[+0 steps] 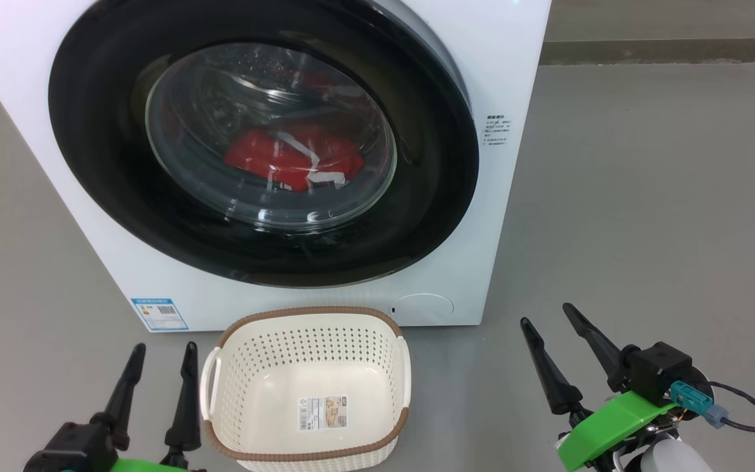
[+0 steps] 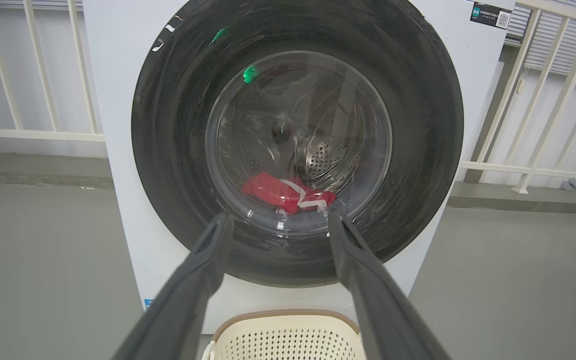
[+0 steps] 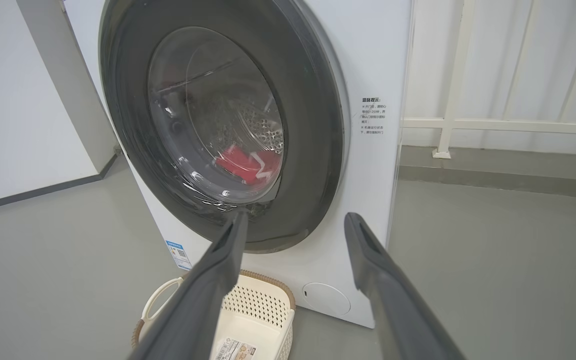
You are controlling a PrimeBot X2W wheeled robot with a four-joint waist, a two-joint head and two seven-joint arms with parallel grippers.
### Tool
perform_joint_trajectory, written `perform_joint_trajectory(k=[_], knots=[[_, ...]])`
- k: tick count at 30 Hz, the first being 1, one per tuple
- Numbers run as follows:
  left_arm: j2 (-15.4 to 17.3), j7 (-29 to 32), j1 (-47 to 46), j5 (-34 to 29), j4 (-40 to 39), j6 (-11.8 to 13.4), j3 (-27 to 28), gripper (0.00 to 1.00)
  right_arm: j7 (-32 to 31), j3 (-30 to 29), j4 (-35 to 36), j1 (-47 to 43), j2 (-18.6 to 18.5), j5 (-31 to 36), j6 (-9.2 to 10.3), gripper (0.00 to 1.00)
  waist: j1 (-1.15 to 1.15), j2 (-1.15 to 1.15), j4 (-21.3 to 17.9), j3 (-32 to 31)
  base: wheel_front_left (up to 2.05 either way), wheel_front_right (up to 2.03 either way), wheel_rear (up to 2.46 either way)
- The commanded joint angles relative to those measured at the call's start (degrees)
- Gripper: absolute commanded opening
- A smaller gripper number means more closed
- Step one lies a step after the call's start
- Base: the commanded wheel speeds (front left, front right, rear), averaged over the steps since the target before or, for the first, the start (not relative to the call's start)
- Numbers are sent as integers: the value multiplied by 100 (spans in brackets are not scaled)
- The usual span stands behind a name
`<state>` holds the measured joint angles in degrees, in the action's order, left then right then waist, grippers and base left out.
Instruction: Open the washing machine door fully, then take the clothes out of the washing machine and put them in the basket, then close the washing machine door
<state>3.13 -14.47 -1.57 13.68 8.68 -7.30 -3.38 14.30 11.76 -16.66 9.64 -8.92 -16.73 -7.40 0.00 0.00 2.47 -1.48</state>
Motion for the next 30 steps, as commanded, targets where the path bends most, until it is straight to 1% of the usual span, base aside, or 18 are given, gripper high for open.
perform_joint_trajectory(k=[1, 30], knots=[[55, -52, -98, -29, -166, -15, 198, 100, 70, 80, 116, 179, -20, 38, -9, 100, 0, 0, 1, -1, 0, 0, 0], [13, -52, -127, -49, -142, -17, 225, 100, 70, -79, 134, 196, -19, -25, -9, 100, 0, 0, 45, 66, 0, 0, 0]])
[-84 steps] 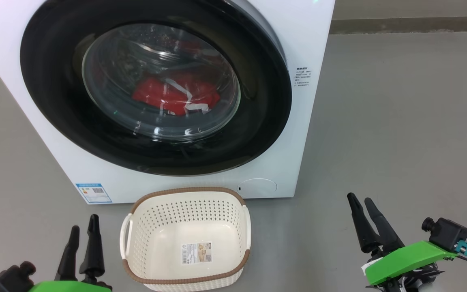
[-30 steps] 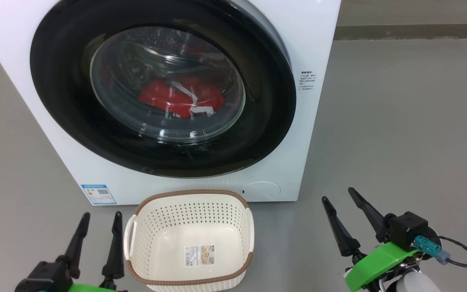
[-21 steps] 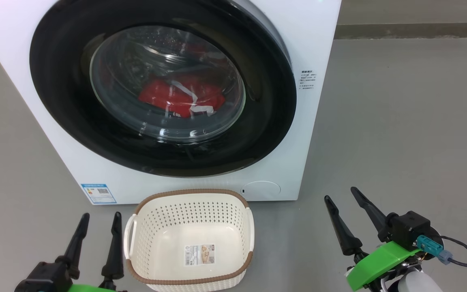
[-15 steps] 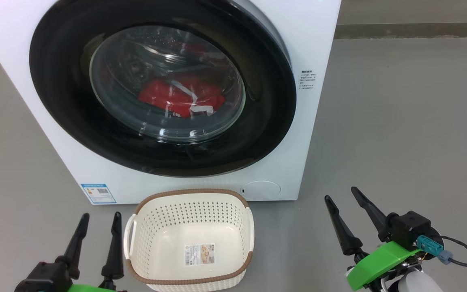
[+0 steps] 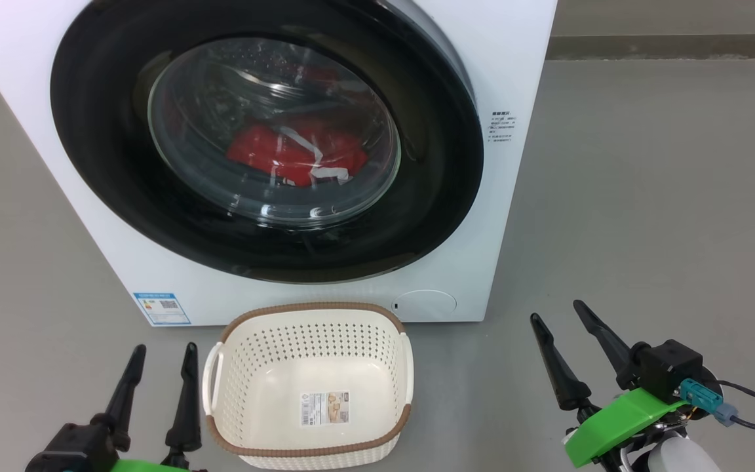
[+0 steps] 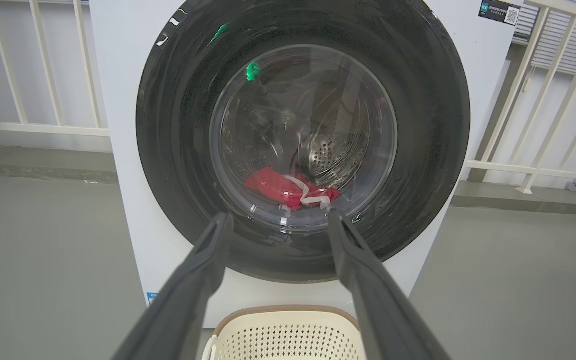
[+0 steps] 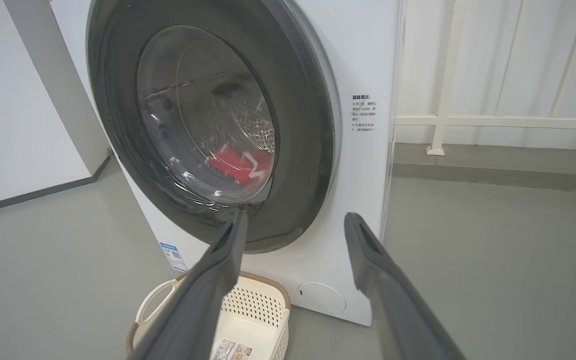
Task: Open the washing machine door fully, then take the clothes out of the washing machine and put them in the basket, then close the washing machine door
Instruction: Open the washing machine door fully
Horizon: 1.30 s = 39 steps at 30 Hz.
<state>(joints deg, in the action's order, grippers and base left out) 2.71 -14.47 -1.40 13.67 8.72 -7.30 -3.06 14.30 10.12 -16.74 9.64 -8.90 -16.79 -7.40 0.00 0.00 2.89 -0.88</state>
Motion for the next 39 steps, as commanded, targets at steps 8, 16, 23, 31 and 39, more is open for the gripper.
perform_joint_trajectory(k=[8, 16, 23, 31, 39], knots=[[48, -52, -157, -32, -143, -18, 201, 100, 70, 54, 144, 319, -132, -95, -9, 100, 0, 0, 21, 55, 0, 0, 0], [46, -52, -185, -28, -150, -18, 202, 100, 70, 20, 197, 478, -206, -204, -9, 100, 0, 0, 52, 145, 0, 0, 0], [65, -52, -273, 11, -172, -18, 162, 100, 70, -61, 269, 728, -294, -400, -9, 82, 0, 0, 122, 326, 0, 0, 0], [91, -52, -372, 52, -168, -18, 95, 100, 70, -179, 276, 1044, -564, -748, -9, 0, 0, 0, 268, 521, 0, 0, 0], [95, -52, -471, 79, -198, -18, 81, 100, 70, -332, 280, 1458, -789, -1400, -9, 0, 0, 0, 415, 765, 0, 0, 0]])
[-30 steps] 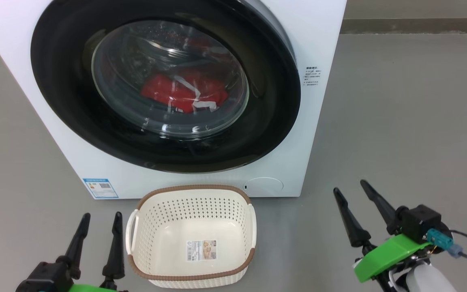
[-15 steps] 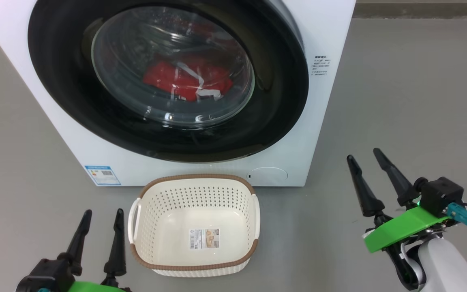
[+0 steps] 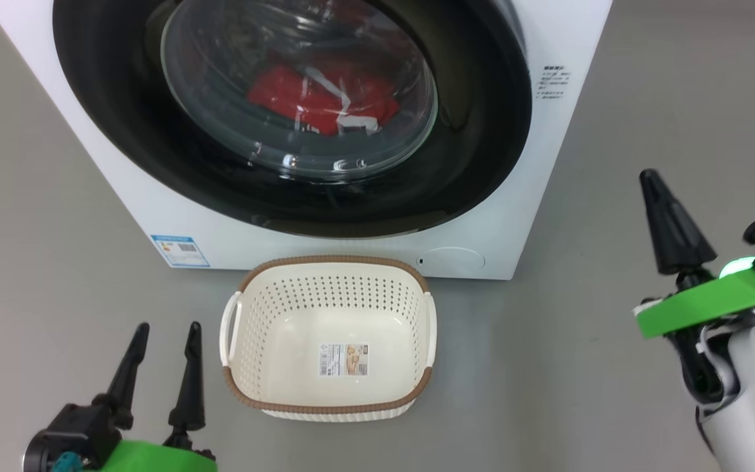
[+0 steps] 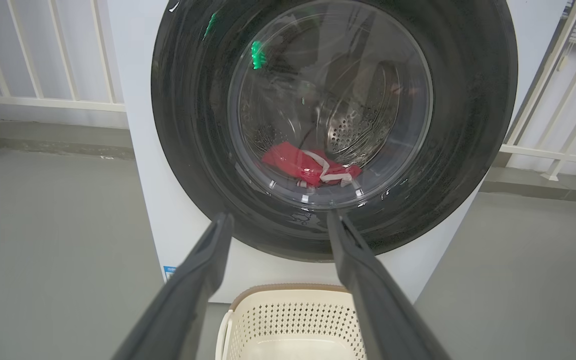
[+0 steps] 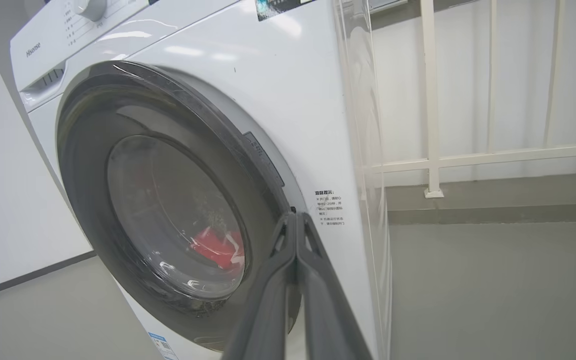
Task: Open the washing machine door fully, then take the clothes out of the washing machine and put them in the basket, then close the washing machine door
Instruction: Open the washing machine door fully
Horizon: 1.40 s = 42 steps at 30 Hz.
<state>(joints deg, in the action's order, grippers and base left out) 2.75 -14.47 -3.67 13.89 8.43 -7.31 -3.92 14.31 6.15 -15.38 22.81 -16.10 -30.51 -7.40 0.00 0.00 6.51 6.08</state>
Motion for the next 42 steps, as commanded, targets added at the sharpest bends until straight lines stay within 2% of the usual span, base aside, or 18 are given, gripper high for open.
perform_joint_trajectory(k=[1, 5, 12, 18, 19, 32, 42], knots=[[89, -52, -263, 62, -175, -17, 165, 100, 69, 76, 137, 203, -108, -115, -9, 0, 0, 0, 68, 108, 0, 0, 0], [87, -52, -348, 60, -184, -17, 150, 100, 69, 95, 67, 487, -289, -497, -9, 0, 0, 0, 133, 279, 0, 0, 0], [96, -52, -481, 62, -213, -17, 125, 100, 45, 264, -133, 938, -617, -1526, -9, 0, 0, 0, 244, 484, 0, 0, 0], [115, -52, -544, 71, -237, -17, 105, 100, -221, 493, -250, 1332, -941, -2607, -9, 0, 0, 0, 310, 631, 0, 0, 0], [115, -52, -544, 71, -237, -17, 105, 100, -221, 493, -250, 1332, -941, -2607, -9, 0, 0, 0, 310, 631, 0, 0, 0], [124, -52, -733, 71, -245, -17, 58, 100, -1306, 1030, -392, 2329, -1468, -4789, -9, 0, 0, 0, 408, 979, 0, 0, 0], [113, -52, -842, 110, -268, -17, 46, 100, -2231, 1217, -714, 2956, -1677, -5606, -9, 0, 0, 0, 478, 1255, 0, 0, 0]])
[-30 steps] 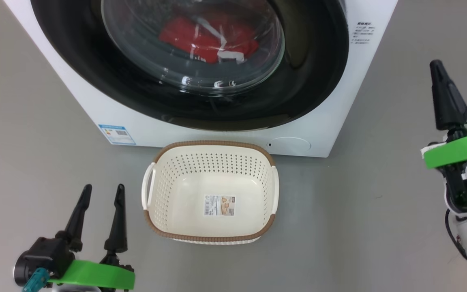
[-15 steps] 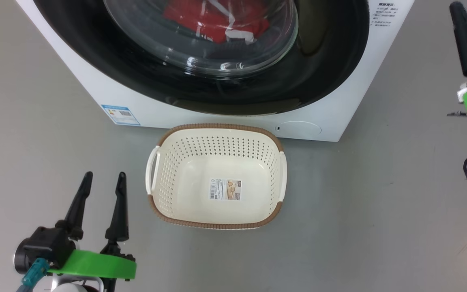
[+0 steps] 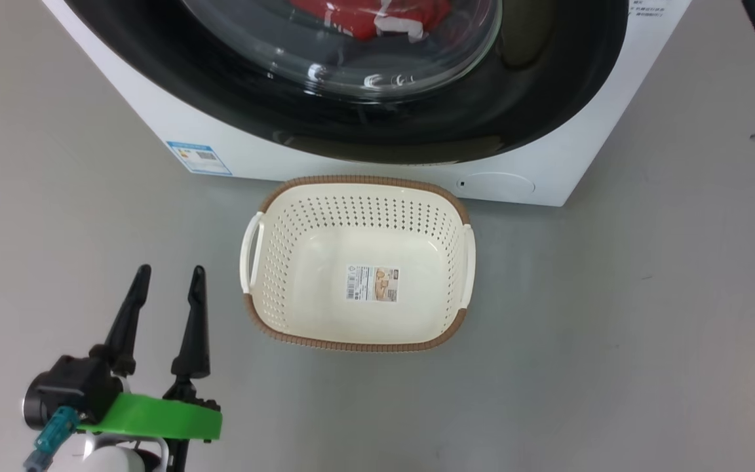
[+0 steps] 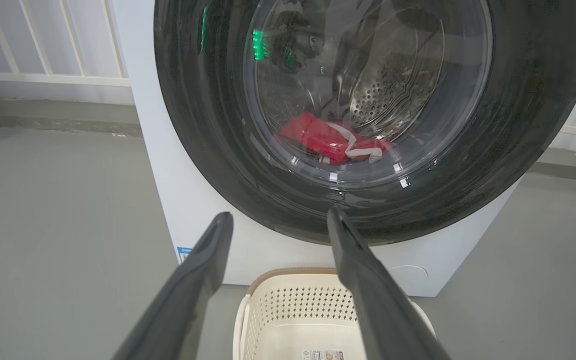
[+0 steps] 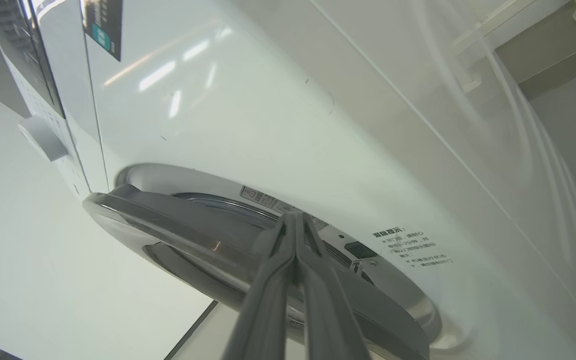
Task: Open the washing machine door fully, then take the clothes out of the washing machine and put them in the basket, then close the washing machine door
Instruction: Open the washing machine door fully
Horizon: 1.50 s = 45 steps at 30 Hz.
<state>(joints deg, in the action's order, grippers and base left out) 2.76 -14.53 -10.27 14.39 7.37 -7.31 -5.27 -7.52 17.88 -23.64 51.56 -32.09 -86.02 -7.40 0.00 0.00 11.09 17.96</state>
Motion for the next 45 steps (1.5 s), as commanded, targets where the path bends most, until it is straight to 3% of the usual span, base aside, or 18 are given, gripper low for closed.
perform_joint_trajectory(k=[1, 15, 45], knots=[[111, -47, -200, 63, -166, -18, 182, 100, -143, 51, 75, 149, -86, -119, -9, 0, 0, 0, 26, 103, 0, 0, 0], [94, -47, -391, 89, -167, -18, 170, 100, -1318, 145, -447, 866, 0, -661, -9, 0, 0, 0, 144, 426, 0, 0, 0], [22, -47, -527, 204, -100, -18, 110, 100, -1858, 262, -857, 1463, 223, -502, -9, 0, 0, 0, 370, 690, 0, 0, 0]])
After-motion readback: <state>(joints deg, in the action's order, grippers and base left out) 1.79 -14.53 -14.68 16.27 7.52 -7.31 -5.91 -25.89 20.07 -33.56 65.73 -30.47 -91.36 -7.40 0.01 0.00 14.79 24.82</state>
